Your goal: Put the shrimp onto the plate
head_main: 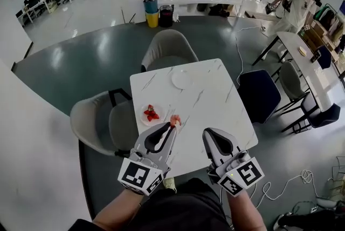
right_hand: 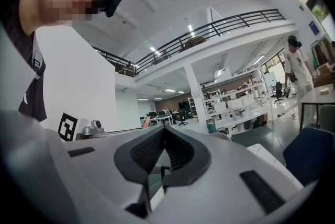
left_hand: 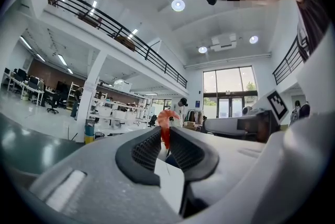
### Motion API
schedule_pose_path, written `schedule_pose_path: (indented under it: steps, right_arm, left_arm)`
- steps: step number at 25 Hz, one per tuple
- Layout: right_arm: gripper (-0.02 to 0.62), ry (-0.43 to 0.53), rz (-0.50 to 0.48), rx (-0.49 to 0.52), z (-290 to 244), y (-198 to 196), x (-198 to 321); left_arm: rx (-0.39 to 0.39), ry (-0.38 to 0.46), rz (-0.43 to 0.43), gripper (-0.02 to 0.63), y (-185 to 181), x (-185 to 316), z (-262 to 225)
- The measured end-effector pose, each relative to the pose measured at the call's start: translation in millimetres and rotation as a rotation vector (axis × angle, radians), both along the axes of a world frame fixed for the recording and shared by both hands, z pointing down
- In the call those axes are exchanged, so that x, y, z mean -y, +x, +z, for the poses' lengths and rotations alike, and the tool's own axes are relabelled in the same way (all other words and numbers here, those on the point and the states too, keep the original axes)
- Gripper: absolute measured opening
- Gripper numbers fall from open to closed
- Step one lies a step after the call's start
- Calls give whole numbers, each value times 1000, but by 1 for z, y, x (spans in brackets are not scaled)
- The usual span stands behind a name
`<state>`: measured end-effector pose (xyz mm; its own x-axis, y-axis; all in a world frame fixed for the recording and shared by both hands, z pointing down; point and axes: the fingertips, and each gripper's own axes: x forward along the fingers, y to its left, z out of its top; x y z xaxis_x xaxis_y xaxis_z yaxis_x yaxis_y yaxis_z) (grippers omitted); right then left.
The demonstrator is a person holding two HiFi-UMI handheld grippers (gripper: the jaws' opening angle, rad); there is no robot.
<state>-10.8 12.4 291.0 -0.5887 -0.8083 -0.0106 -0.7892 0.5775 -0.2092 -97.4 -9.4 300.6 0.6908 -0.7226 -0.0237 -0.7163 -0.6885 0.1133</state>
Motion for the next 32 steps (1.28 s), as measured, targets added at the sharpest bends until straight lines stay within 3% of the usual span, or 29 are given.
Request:
schedule_pose_path:
  steps: [15,25,32]
  right_arm:
    - [3,-39,-27,-12,34,24,145]
    - [3,-124,-64,-44,110,56,259]
    - [3,-135,-74,-54,157,70,311]
  left_arm:
    - [27,-49,-31,55,38,139,50]
    - [81,-152,-87,55,84,257,141]
    - [105,-230,-122,55,103,309,203]
